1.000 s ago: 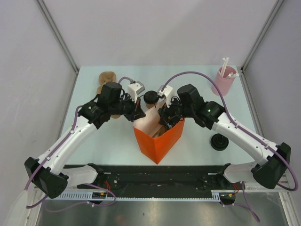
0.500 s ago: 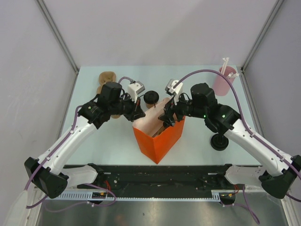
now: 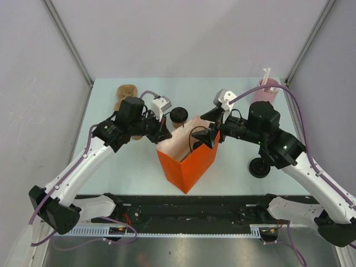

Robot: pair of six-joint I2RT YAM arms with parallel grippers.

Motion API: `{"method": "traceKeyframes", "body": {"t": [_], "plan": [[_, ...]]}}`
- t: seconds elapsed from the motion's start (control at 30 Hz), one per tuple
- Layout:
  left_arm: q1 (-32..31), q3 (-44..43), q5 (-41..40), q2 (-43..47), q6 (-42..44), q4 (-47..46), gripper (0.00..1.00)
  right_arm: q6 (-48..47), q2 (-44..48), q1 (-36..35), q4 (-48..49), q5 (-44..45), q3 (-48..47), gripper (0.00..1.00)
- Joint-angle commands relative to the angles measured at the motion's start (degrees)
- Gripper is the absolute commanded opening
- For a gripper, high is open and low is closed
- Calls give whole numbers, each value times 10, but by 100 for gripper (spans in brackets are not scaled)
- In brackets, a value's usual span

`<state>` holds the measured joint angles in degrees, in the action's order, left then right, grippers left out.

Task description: Pack the takeout coffee

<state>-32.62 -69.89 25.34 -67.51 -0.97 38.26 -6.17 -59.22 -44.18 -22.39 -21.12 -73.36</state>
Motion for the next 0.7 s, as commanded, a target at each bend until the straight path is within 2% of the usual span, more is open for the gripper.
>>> {"method": "traceKeyframes", "body": {"t": [0.0,0.33,0.67], "plan": [[-3,-25,-1,1,29,-2,1,12,24,7,39,-9,-4,77],[-3,-28,2,2,31,0,19,17,32,16,46,-16,-4,78],[-3,-45,11,4,36,4,47,19,25,17,50,-18,-4,78]]}}
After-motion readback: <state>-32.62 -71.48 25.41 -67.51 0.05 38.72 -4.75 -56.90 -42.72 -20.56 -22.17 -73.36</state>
